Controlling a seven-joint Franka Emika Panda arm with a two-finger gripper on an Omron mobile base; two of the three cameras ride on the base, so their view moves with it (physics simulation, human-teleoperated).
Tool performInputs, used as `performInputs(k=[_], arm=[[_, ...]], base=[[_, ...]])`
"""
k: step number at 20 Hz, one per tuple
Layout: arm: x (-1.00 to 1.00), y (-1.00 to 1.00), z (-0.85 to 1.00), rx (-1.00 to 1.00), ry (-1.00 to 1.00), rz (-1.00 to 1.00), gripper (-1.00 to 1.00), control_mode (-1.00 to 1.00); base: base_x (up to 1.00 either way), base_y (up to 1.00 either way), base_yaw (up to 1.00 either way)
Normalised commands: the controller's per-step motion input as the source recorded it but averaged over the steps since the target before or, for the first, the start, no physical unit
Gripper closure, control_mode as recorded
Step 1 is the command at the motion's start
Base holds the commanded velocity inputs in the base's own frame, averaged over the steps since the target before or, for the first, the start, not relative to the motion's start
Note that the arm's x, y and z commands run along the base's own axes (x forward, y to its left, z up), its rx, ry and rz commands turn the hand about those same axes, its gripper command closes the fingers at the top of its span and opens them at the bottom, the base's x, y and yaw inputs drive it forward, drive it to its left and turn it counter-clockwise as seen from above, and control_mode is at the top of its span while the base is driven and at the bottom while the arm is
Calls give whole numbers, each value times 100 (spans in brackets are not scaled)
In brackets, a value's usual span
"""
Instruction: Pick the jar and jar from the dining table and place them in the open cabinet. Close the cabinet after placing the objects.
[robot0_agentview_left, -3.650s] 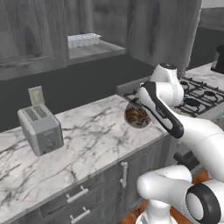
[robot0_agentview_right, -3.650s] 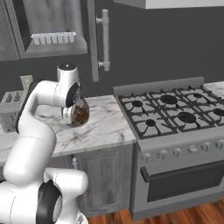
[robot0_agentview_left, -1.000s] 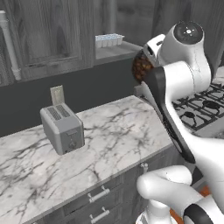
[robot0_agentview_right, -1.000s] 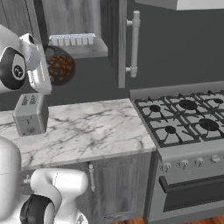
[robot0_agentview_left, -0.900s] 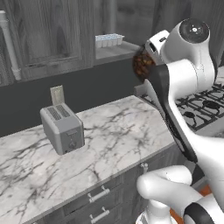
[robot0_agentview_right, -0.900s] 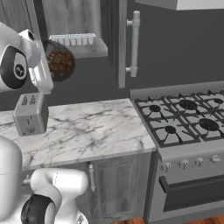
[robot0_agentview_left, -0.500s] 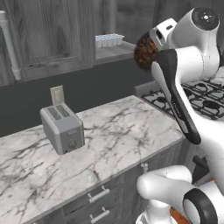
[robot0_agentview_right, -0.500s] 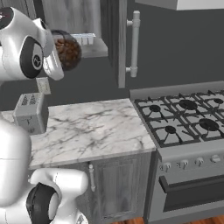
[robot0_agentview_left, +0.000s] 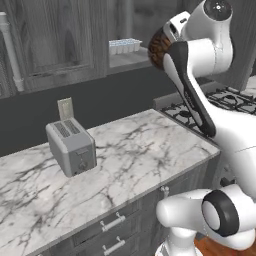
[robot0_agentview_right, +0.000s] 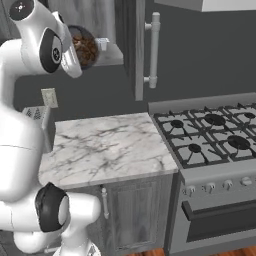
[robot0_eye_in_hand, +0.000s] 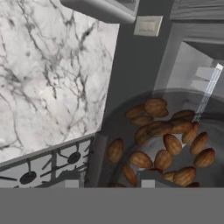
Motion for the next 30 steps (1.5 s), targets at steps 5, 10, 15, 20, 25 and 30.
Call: performInputs(k=[5, 10, 15, 20, 25, 30], arm=[[46, 0, 0, -1, 0, 0, 100, -100], [61, 0, 0, -1, 0, 0, 100, -100], [60, -2, 0, 0, 0, 0, 100, -100], [62, -4, 0, 0, 0, 0, 100, -100], [65, -4, 1, 0, 0, 0, 100, -100], [64, -2, 1, 1, 2, 0, 100, -100]], base=[[0, 0, 0], [0, 0, 0], [0, 0, 0], [0, 0, 0], [0, 0, 0], [0, 0, 0]])
